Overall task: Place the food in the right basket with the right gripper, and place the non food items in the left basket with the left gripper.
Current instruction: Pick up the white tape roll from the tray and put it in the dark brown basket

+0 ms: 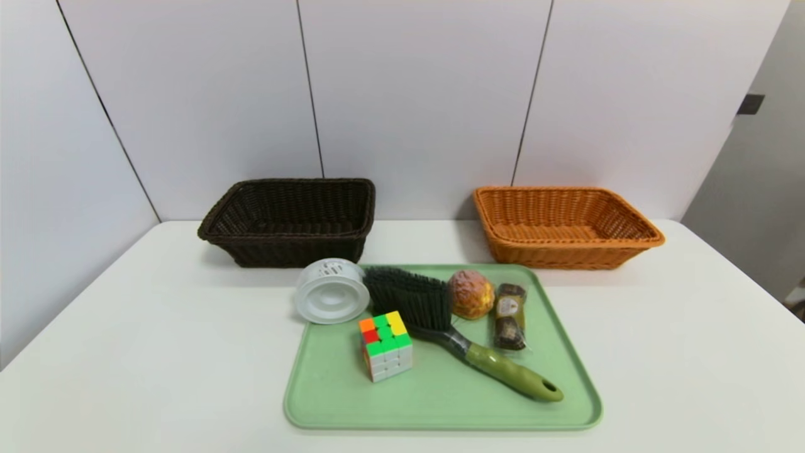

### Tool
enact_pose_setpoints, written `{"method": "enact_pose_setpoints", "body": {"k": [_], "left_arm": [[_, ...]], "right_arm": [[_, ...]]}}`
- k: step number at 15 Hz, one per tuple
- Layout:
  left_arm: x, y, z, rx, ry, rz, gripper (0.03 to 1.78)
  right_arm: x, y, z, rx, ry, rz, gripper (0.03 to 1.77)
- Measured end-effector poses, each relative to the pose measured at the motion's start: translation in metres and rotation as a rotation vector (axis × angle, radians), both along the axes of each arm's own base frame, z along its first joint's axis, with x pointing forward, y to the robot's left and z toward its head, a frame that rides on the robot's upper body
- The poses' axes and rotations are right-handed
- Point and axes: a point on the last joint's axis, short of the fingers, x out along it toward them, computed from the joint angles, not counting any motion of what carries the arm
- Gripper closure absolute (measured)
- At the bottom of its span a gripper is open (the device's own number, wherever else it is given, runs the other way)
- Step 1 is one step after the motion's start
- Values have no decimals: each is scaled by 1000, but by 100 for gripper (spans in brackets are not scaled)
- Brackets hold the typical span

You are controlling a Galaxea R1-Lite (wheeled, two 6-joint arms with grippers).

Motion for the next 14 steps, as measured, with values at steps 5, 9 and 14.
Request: {"method": "enact_pose_setpoints", "body": {"k": [5, 9, 14], "left_arm": [[-15, 0, 40, -59, 49, 3, 12], [-2, 0, 84, -82, 105, 0, 12], [43, -1, 145, -102, 193, -62, 12]], "right_arm": [[-22, 0, 37, 7, 6, -9, 10], [-24, 0, 75, 11, 48, -21, 10], [7, 0, 102, 12, 200, -26, 10]]}}
